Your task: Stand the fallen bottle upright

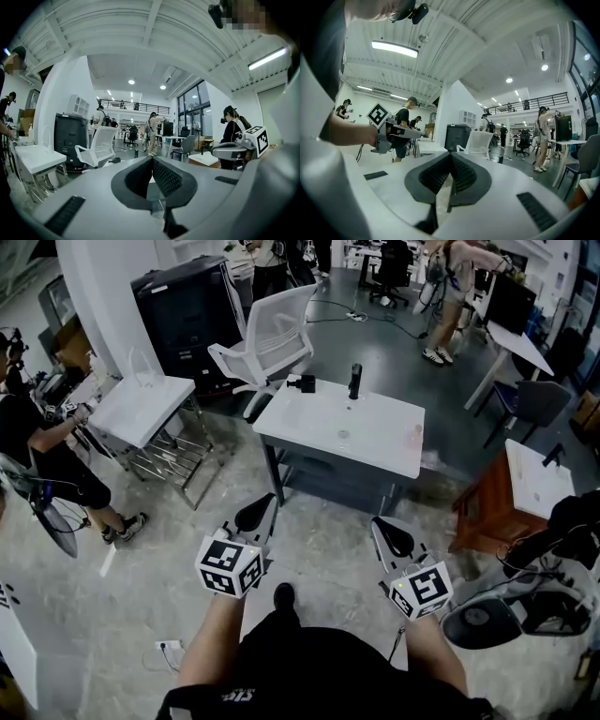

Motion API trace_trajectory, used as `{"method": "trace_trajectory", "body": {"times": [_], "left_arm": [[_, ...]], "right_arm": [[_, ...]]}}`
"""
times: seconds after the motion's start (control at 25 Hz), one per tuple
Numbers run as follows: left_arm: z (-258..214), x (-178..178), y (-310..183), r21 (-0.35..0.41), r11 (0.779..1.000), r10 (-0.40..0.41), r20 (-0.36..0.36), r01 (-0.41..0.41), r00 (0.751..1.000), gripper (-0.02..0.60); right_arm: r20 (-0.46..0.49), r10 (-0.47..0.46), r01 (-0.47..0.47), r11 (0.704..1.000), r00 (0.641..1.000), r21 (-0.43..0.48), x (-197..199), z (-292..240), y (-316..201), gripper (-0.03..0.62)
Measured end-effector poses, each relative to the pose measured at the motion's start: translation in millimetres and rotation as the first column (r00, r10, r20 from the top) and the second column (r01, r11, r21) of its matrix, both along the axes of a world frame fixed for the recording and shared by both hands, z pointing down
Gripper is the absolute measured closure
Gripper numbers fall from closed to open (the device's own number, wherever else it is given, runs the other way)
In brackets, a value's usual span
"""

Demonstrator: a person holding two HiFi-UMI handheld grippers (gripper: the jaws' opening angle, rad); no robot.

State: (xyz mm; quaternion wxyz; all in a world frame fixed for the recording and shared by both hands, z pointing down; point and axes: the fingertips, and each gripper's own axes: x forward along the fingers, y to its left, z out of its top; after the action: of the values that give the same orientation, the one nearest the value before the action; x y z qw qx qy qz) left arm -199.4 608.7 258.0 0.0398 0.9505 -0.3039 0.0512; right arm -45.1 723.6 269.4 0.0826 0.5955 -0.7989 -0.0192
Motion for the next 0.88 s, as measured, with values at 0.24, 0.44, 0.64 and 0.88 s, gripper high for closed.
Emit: {"method": "trace_trajectory", "body": {"times": [0.24,0.44,0.64,0.88], "left_arm": [[4.4,14.7,-59.4,-0.009,0.999,0.049,-0.025,-0.049,0.998,0.568],[7.4,22.1,-128.1,-0.017,0.996,0.091,-0.040,-0.091,0.995,0.569],[11.1,20.6,-194.3,-0.006,0.991,0.131,-0.035,-0.131,0.991,0.568],[15.5,0.6,-259.8,-0.023,0.991,0.131,-0.039,-0.132,0.991,0.569]], "right_arm": [[-0.002,0.027,-0.027,0.998,1.000,-0.049,3.5,10.8,-52.1,0.579],[0.015,0.071,-0.070,0.995,0.997,-0.066,11.5,8.8,-118.5,0.579],[0.022,0.077,-0.076,0.995,0.997,-0.067,4.9,12.3,-196.8,0.579],[0.022,0.053,-0.051,0.996,0.998,-0.072,-20.8,12.3,-274.9,0.579]]}}
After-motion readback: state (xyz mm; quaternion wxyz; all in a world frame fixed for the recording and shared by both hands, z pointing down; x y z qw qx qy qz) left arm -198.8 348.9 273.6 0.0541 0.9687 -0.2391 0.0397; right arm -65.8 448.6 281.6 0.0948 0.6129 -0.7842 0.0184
